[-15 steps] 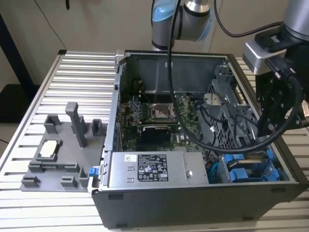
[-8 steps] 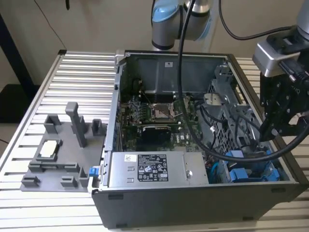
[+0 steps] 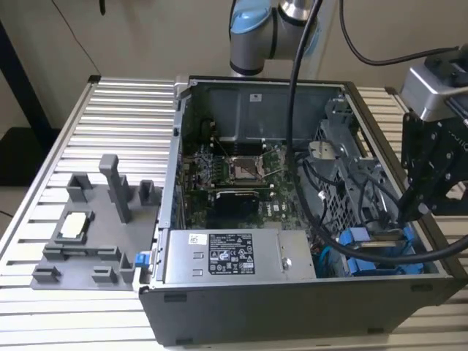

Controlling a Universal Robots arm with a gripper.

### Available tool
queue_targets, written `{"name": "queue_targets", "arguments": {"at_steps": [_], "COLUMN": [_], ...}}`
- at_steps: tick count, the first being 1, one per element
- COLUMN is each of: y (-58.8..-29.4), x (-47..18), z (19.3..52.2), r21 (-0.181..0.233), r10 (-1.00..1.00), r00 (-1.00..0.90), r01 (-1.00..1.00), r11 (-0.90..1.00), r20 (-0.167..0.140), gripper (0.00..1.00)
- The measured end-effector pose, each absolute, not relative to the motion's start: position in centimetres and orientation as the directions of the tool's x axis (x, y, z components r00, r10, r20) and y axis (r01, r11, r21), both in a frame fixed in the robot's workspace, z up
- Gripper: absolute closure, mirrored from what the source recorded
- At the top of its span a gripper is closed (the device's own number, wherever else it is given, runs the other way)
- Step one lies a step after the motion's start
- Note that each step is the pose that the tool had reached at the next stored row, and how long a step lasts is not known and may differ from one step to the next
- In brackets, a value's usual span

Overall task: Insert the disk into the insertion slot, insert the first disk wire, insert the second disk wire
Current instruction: 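Insert the first disk wire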

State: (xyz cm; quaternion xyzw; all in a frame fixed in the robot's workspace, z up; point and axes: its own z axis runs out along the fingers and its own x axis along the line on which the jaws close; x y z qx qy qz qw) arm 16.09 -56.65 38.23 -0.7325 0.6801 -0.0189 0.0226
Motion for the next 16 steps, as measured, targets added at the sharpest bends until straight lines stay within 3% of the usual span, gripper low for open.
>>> {"name": "queue_targets", "arguments": {"at_steps": [8,16], "y": [-56.93,-56.93], "x": [16.56,16.57], "z": [38.20,37.92], "r21": [-0.043,-0.044], "r10": [-0.997,-1.000], "r00": [0.073,-0.011], "r01": [-0.996,-0.999], "r11": [-0.072,0.013], "r20": [-0.005,-0.029], "gripper": [0.81,0.81]}}
